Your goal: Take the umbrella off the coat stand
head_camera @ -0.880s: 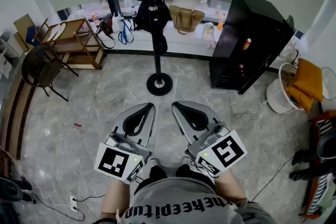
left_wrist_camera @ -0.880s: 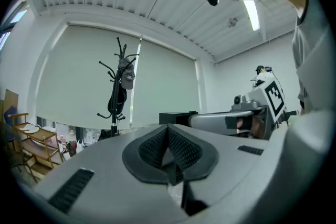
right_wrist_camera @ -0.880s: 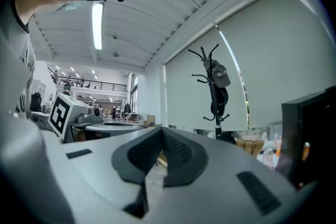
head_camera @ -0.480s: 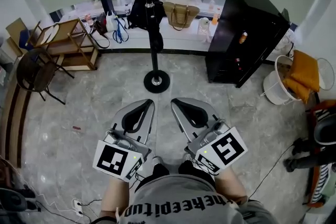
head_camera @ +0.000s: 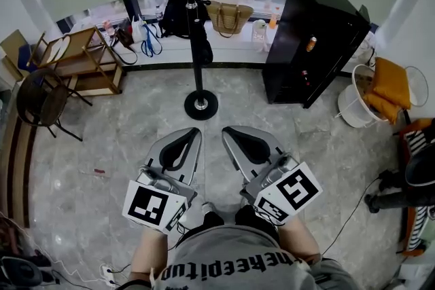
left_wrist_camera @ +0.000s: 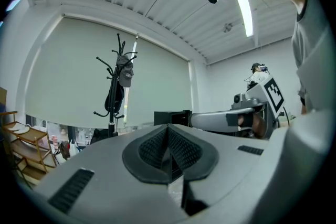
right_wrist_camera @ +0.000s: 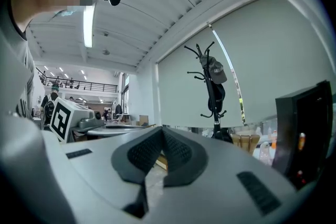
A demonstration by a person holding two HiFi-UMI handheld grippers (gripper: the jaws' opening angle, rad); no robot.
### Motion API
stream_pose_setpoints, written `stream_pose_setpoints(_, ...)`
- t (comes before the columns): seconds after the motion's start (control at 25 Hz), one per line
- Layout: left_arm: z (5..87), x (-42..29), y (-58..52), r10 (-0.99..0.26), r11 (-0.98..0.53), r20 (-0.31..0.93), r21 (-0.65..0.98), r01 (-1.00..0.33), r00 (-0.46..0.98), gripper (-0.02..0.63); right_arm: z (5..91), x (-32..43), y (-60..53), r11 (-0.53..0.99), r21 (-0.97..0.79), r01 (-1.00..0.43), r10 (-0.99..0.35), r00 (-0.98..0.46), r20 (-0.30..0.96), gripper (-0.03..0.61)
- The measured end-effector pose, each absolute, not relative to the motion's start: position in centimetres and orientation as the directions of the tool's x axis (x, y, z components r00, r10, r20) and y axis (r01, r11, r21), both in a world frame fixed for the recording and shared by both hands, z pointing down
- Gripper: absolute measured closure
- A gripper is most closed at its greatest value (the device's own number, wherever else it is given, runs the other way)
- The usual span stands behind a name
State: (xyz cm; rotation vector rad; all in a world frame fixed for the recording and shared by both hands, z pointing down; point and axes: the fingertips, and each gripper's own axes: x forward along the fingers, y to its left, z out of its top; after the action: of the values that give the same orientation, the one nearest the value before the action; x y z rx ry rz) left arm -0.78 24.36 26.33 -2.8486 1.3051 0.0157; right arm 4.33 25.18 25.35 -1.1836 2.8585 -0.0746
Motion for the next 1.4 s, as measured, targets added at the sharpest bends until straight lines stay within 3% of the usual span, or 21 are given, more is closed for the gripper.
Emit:
stream_pose_setpoints(0.56,27.4,-2.1,22.7,-0.716,-0.698,-0.014,0.016,-0.716,0.698,0.598,26.1,3.3,24.1,0.657,-0.081,-0.75,-0.753,-0.658,-0.008,0.568)
stream_pose_setpoints(1.4,26.9,-0.8,14.7,-0.777,-0.629,-0.028,0.021,-0.777,0.629,0.598,26.1,4.6,15.5,0.717,-0.067,-0.694,-0.696,-0.718,-0.008,0.568)
